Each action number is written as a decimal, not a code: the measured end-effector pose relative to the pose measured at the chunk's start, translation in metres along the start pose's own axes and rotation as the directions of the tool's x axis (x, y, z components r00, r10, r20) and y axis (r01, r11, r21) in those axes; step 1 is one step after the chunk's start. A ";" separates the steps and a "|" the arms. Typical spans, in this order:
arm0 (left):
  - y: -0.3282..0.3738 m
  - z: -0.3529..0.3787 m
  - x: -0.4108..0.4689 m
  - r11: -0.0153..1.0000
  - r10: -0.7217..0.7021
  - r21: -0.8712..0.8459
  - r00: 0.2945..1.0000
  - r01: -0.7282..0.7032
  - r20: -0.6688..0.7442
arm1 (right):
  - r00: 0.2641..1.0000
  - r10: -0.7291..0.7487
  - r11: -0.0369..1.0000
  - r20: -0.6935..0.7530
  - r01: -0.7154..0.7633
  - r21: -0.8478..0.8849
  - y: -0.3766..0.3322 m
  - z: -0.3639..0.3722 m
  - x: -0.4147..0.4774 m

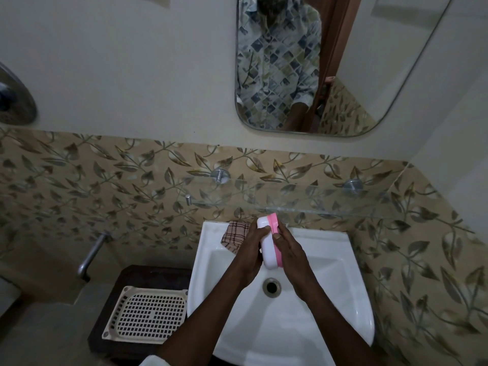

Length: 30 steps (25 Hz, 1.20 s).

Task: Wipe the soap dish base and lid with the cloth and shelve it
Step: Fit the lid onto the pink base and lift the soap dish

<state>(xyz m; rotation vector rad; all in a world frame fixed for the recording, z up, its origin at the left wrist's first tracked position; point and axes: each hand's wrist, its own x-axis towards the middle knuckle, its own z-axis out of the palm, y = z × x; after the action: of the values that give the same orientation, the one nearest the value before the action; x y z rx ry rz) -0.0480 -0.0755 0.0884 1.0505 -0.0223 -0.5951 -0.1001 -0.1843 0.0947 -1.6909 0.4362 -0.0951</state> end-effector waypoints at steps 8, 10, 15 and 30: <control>0.001 0.000 -0.010 1.000 0.005 -0.002 1.000 -0.005 0.004 | 1.000 -0.018 1.000 -0.013 0.018 0.009 0.002 -0.001 -0.010; 0.003 0.002 -0.012 1.000 0.006 -0.020 1.000 -0.006 0.006 | 0.999 -0.032 0.999 -0.005 0.032 0.007 0.003 -0.002 -0.011; 0.001 0.003 -0.007 0.999 0.020 0.035 1.000 -0.021 0.011 | 0.999 -0.011 0.999 -0.049 0.013 0.047 0.004 -0.001 -0.014; -0.004 0.016 0.003 0.996 -0.071 -0.051 0.997 0.069 -0.030 | 0.998 0.000 0.989 0.064 -0.010 0.148 0.000 0.007 -0.017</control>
<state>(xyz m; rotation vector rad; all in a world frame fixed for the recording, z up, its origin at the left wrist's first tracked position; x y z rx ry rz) -0.0522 -0.0913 0.0928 1.0151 0.0573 -0.6391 -0.1138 -0.1716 0.0969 -1.5421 0.3766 -0.0677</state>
